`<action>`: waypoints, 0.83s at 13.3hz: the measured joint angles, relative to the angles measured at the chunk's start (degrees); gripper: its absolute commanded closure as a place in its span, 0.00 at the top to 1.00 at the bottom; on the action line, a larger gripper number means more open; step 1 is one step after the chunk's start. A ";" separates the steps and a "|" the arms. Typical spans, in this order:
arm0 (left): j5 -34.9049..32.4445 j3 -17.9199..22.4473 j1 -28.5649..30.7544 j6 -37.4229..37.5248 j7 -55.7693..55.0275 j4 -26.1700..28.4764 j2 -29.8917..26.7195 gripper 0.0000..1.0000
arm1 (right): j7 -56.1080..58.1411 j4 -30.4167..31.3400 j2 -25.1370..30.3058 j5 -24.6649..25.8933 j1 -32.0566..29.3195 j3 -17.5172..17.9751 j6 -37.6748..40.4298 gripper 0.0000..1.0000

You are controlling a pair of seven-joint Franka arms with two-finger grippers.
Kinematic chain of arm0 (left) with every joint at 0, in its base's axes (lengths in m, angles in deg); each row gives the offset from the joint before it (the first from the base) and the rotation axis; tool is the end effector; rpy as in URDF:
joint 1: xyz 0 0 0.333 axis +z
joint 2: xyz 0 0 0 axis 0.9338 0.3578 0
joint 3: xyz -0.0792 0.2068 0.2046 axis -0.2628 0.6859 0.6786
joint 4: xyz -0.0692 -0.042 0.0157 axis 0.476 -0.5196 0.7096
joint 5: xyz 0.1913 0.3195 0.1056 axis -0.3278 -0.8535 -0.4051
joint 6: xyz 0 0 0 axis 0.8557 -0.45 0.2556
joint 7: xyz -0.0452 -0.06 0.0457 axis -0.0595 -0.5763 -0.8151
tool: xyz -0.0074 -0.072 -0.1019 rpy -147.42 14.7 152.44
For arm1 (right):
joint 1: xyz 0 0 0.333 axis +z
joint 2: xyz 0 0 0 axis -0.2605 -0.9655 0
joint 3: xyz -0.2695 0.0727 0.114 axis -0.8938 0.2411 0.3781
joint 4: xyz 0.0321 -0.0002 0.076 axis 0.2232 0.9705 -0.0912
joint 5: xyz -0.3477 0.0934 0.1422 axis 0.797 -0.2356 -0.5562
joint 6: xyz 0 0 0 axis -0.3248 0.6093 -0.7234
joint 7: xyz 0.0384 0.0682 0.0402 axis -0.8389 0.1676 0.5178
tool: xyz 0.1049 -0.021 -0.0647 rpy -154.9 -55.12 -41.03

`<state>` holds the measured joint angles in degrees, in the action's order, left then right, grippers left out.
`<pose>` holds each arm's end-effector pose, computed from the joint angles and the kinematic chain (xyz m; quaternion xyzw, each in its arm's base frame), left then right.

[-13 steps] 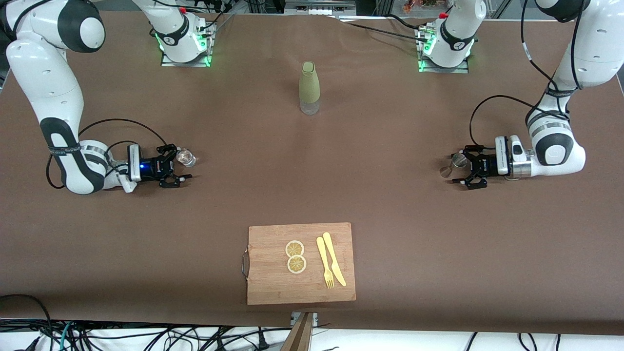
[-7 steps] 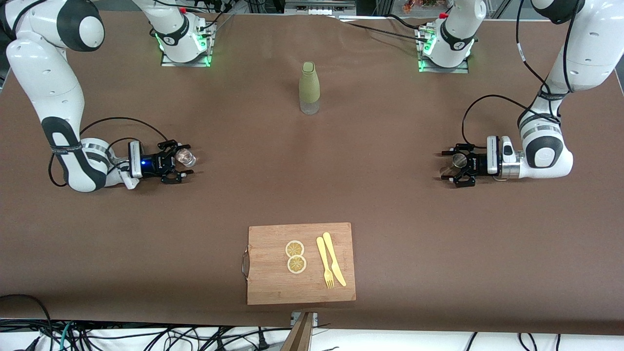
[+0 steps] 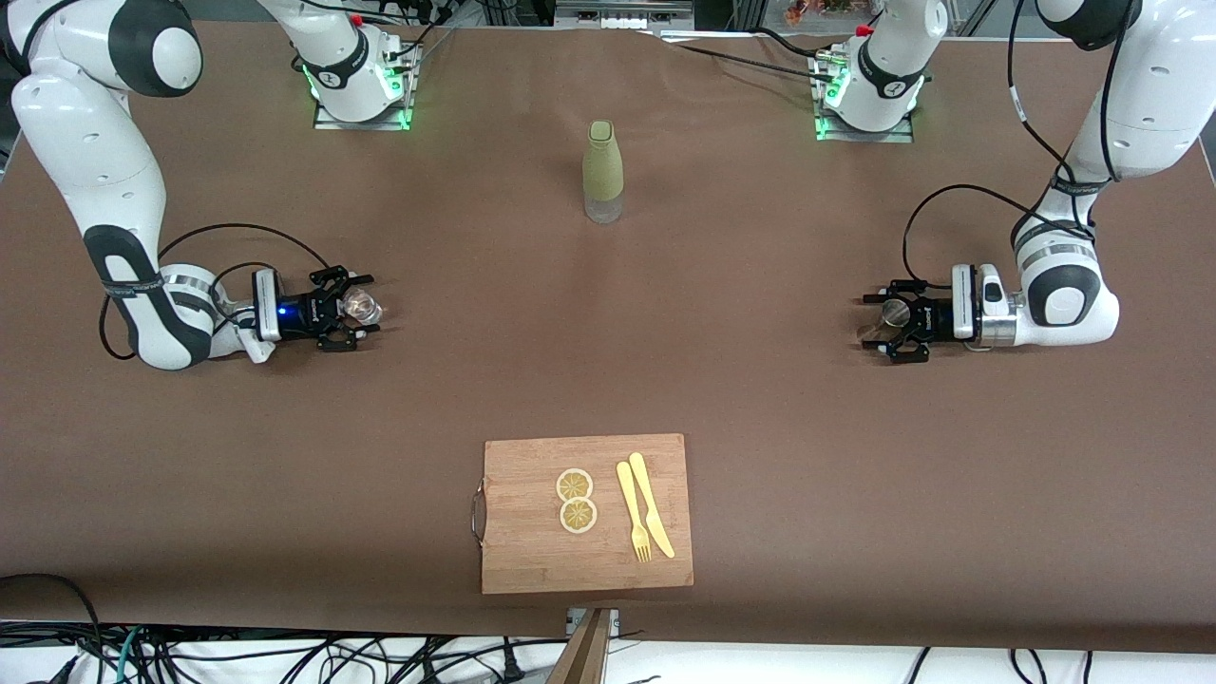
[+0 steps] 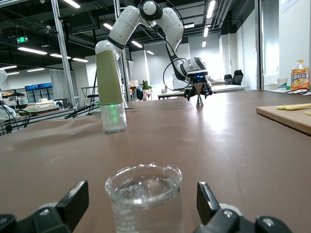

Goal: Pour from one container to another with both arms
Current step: 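Lift the glass cup with the right gripper while the left gripper lifts the jigger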

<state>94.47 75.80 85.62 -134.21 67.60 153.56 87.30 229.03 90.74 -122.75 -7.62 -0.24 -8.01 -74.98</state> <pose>0.4998 0.0621 0.0820 0.5545 -0.6269 0.3712 0.4022 0.4929 -0.0309 0.0324 -0.4809 -0.5416 -0.3989 0.5624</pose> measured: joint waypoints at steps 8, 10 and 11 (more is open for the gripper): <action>0.00 1.82 0.02 2.14 0.10 0.00 0.07 0.61 | -0.06 0.27 0.23 -0.25 0.69 -0.49 -0.55 0.97; 0.00 2.16 0.02 2.37 0.12 0.00 0.07 0.54 | -0.12 0.44 0.29 -0.90 1.08 -0.88 -0.61 0.92; 0.00 2.15 0.02 2.41 0.13 -0.01 0.07 0.44 | -0.14 0.53 0.35 -1.08 1.22 -0.99 -0.71 0.85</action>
<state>94.47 77.95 85.64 -131.81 67.73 153.55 87.38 228.88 91.27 -122.40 -8.69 0.99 -9.00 -75.68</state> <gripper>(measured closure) 0.401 0.066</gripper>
